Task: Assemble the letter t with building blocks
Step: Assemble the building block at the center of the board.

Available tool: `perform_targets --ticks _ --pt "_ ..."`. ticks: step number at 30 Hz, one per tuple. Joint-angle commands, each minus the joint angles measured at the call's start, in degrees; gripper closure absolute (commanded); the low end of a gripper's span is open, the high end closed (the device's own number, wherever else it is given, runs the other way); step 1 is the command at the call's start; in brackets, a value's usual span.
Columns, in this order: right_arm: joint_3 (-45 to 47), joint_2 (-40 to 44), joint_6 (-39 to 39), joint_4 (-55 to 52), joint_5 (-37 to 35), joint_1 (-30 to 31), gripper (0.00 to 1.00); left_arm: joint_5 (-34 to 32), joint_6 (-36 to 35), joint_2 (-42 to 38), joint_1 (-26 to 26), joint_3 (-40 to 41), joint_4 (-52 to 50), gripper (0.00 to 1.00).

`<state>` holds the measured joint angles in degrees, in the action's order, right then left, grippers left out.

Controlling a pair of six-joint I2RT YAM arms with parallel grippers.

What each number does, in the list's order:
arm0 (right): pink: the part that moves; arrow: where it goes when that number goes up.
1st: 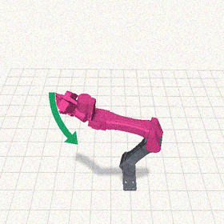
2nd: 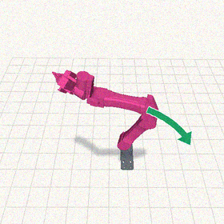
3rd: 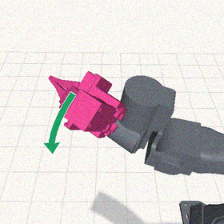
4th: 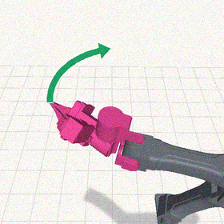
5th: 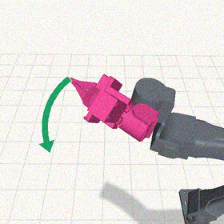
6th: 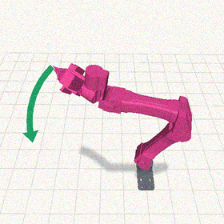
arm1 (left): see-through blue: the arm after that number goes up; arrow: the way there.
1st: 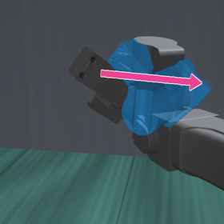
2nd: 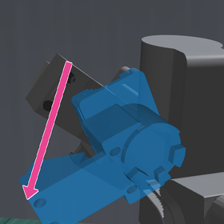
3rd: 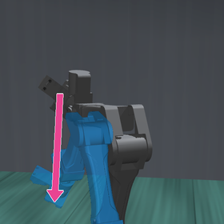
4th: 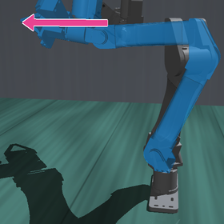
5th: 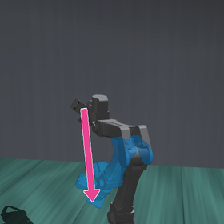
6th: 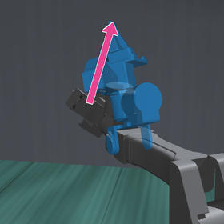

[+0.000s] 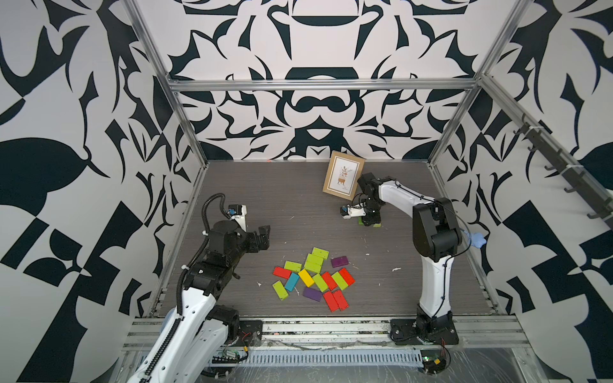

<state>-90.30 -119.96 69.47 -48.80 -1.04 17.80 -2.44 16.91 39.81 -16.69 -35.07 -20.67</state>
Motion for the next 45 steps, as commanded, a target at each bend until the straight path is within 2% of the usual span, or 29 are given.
perform_targets --ticks 1,15,35,45 --pt "0.33 -0.35 0.21 -0.75 0.86 -0.14 0.92 -0.46 -0.06 -0.28 -0.01 0.13 -0.21 0.0" --pt "0.92 -0.54 -0.3 -0.8 0.42 -0.14 0.9 -0.64 0.05 -0.5 -0.01 0.26 -0.31 0.0" --pt "1.36 0.06 -1.45 0.27 0.33 -0.14 0.73 -0.69 0.13 -0.87 -0.01 0.44 -0.48 0.0" --pt "0.37 1.63 -3.02 0.11 2.51 -0.14 0.64 -0.66 0.11 -0.73 -0.01 0.44 -0.45 0.0"
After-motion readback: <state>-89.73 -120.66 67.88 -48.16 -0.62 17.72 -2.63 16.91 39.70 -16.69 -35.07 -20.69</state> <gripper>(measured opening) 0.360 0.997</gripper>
